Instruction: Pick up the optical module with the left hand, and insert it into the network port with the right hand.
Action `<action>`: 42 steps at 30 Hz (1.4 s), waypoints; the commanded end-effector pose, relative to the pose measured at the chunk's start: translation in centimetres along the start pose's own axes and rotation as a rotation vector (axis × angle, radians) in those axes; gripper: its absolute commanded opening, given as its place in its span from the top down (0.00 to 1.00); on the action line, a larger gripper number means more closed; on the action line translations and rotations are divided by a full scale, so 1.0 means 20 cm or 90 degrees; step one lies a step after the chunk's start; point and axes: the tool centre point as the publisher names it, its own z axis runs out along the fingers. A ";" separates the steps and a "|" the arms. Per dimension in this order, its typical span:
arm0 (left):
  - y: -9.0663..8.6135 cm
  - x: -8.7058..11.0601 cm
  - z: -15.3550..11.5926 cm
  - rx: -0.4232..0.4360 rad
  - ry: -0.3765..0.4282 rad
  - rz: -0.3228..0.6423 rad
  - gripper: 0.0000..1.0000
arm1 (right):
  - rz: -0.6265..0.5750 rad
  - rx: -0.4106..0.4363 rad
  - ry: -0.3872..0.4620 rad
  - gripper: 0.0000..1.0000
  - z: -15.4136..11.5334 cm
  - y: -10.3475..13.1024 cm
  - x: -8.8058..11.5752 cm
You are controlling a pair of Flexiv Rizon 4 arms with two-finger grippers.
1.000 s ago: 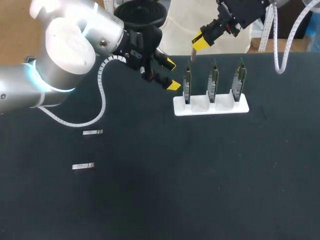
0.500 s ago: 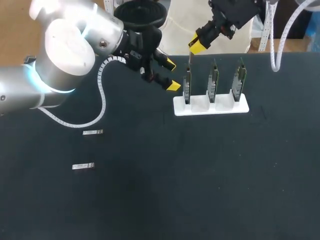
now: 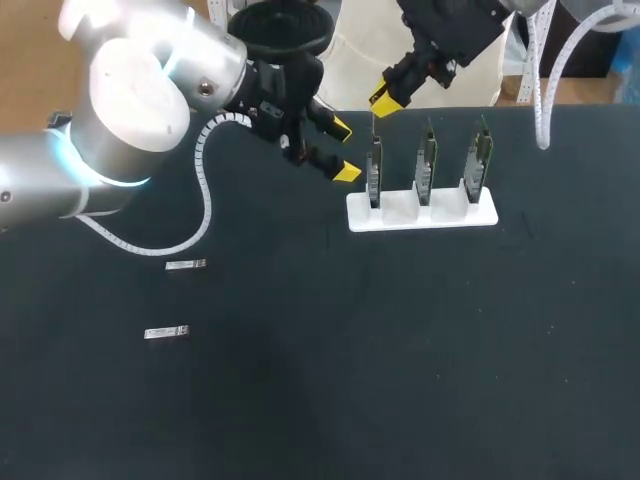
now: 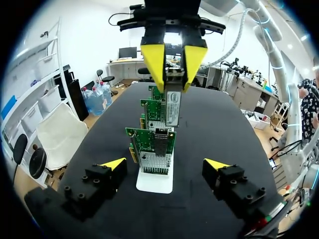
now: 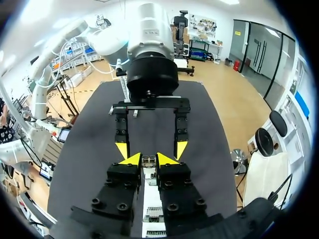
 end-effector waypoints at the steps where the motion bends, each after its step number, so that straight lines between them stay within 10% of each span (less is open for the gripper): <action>1: 0.00 0.00 0.00 -0.001 0.002 -0.001 0.00 | 0.004 -0.008 0.002 1.00 0.01 -0.04 0.00; 42: 0.00 0.00 0.00 -0.001 0.002 -0.001 0.00 | 0.007 0.020 0.004 1.00 0.02 -0.01 0.01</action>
